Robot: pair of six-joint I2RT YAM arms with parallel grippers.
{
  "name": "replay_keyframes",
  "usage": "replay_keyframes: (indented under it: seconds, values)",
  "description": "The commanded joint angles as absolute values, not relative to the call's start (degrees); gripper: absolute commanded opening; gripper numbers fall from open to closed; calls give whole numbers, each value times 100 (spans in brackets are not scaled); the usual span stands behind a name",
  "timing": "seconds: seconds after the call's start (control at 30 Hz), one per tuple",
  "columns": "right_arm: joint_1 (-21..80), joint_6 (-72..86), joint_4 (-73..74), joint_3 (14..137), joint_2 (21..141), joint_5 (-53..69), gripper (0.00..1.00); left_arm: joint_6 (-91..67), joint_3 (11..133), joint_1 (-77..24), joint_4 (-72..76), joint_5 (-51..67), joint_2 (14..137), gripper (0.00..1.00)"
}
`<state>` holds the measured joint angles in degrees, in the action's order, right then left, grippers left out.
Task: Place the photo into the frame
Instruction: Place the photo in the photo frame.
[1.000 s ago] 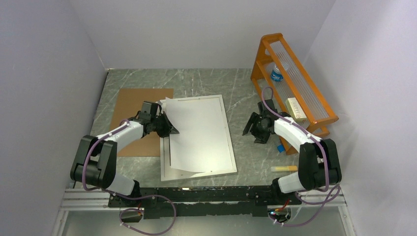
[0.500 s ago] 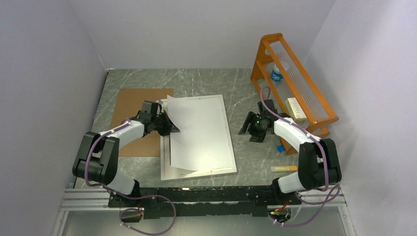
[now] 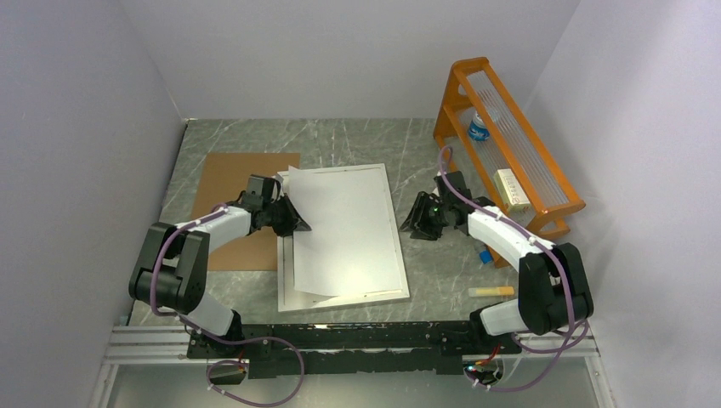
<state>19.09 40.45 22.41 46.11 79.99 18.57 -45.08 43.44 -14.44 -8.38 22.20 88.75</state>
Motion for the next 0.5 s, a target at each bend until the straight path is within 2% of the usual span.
replay_keyframes:
  seconds: [0.0,0.1,0.2,0.37,0.47]
  values:
    - [2348,4417,1876,4772,8223,1768,44,-4445,4586,-1450,-953,2299,8938,20]
    - [2602,4474,1822,4789,8431,1670,44,-4464,4596,-1450,-989,2307,8982,26]
    - [2765,4466,1833,4852,8675,1608,44,-4474,4651,-1450,-1113,2215,8969,36]
    - [2959,4434,2034,4947,9001,1384,43,-4636,4932,-1450,-1819,1876,8913,65]
    - [2978,4447,2161,4965,9114,1213,43,-4732,5164,-1450,-2283,1662,8881,77]
